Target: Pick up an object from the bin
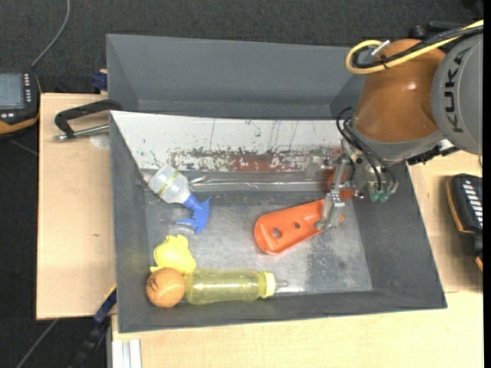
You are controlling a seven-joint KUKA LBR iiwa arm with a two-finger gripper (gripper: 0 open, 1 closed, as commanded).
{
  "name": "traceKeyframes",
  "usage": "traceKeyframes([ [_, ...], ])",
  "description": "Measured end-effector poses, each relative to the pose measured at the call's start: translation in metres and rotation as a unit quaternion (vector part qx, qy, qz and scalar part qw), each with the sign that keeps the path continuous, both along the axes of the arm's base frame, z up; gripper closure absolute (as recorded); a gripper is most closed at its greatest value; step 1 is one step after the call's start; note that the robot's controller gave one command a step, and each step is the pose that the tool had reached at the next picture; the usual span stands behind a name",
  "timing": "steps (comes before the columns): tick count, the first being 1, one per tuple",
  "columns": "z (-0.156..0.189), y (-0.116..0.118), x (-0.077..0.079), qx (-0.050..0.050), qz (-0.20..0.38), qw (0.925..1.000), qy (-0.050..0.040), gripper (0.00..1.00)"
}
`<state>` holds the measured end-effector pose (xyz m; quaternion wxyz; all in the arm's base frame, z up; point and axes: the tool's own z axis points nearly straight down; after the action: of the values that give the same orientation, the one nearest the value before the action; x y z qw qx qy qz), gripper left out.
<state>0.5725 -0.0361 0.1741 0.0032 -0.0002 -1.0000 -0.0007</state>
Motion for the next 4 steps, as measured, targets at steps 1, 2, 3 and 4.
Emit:
traceKeyframes([
  [1,0.005,0.000,0.002,0.000,0.000,1.0000,-0.0043,0.00],
  [2,-0.047,0.008,-0.004,0.000,0.068,0.9977,-0.0036,0.00],
  [3,-0.058,0.017,-0.012,0.001,0.125,0.9922,-0.0035,0.00],
  [4,-0.051,0.014,-0.010,0.001,0.137,0.9905,-0.0069,0.00],
])
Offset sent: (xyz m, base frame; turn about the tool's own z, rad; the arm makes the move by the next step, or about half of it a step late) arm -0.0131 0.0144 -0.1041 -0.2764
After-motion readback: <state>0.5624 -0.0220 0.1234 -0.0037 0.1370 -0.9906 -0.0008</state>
